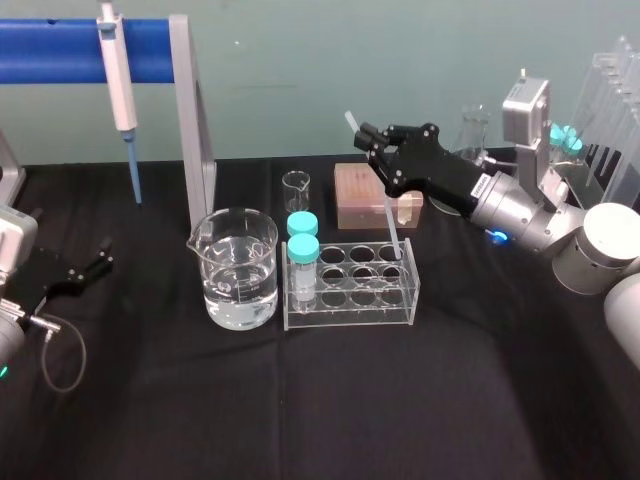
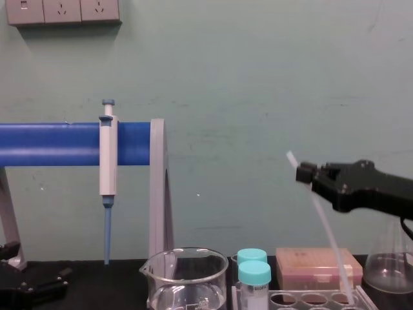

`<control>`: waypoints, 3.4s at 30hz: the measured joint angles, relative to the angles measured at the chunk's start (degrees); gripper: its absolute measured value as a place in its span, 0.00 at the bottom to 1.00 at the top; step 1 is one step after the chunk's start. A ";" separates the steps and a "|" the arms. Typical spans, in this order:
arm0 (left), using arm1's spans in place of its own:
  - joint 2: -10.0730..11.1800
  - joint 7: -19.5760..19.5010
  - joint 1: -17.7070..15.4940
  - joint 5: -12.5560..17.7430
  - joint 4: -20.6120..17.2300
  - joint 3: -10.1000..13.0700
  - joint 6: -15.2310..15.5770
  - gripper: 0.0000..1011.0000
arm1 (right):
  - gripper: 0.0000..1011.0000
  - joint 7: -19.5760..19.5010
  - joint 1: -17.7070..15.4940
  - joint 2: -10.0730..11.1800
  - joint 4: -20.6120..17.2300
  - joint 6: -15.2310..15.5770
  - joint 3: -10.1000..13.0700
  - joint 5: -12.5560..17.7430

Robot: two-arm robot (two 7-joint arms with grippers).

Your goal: Pick up the stirring rod with one hand, then place it down.

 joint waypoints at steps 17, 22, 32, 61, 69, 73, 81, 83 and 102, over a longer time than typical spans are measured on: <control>0.00 0.00 0.00 0.00 0.00 0.00 0.00 0.99 | 0.07 0.34 -2.92 0.59 -9.36 0.48 2.74 6.42; 0.00 0.00 0.00 0.00 0.00 0.00 0.00 0.99 | 0.07 -3.98 -4.76 0.70 -12.49 0.65 3.60 5.62; 0.00 0.00 0.00 0.00 0.00 0.00 0.00 0.99 | 0.06 -15.15 -9.70 0.18 -19.37 1.05 5.85 -0.80; 0.00 0.00 0.00 0.00 0.00 0.00 0.00 0.99 | 0.07 -33.14 -24.46 -4.86 -31.84 -1.80 11.29 -18.10; 0.00 0.00 0.00 0.00 0.00 0.00 0.00 0.99 | 0.06 -33.95 -26.07 -5.91 -32.48 -2.02 12.26 -20.16; 0.00 0.00 0.00 0.00 0.00 0.00 0.00 0.99 | 0.07 -34.07 -26.42 -6.41 -32.73 -2.36 12.66 -20.96; 0.00 0.00 0.00 0.00 0.00 0.00 0.00 0.99 | 0.07 -34.07 -26.64 -6.71 -32.95 -3.03 12.90 -21.79; 0.00 0.00 0.00 0.00 0.00 0.00 0.00 0.99 | 0.06 -34.07 -26.64 -6.70 -32.95 -3.01 12.88 -21.73; 0.00 0.00 0.00 0.01 0.00 0.00 0.00 0.99 | 0.07 -34.07 -26.57 -6.62 -32.93 -2.79 12.77 -21.48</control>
